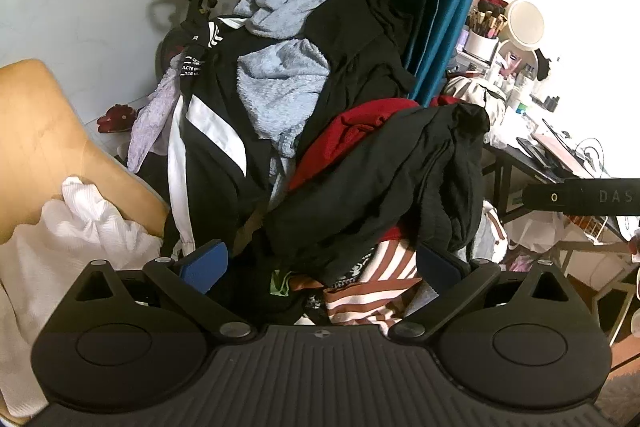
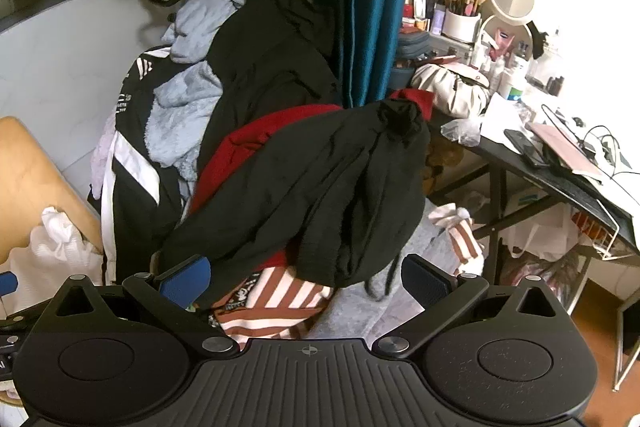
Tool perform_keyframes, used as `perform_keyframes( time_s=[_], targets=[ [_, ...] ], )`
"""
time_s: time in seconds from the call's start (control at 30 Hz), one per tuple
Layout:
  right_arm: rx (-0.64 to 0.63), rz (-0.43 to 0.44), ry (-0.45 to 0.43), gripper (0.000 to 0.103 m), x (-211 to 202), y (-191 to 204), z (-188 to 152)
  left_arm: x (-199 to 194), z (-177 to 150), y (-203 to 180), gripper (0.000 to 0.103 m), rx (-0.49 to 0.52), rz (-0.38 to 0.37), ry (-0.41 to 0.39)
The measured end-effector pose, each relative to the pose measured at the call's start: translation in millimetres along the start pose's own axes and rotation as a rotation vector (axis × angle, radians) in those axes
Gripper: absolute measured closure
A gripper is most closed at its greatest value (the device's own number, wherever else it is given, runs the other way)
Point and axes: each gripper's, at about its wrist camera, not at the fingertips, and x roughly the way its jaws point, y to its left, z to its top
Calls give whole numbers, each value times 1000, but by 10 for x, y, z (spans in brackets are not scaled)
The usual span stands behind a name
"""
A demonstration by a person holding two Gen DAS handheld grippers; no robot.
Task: Fold clothes
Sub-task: 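Move both open grippers toward the black hoodie on the pile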
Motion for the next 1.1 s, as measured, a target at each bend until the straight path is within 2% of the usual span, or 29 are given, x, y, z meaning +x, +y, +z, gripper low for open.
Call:
perform_keyframes(
  time_s=[0.57,0.8,0.93,1.1],
  targets=[
    [83,-10,-4,1,0,593,-74,-45,129,639,1,45,19,21],
    [146,-42,-1,1,-15,561,-121,-87,215,664,1,97,44,-23],
    [158,-51,-2,1,-14,521,-141,-97,294,704,1,88,49,-57],
    [175,-54,-14,1,2,458,-162,-7,308,686,1,78,37,-33]
  ],
)
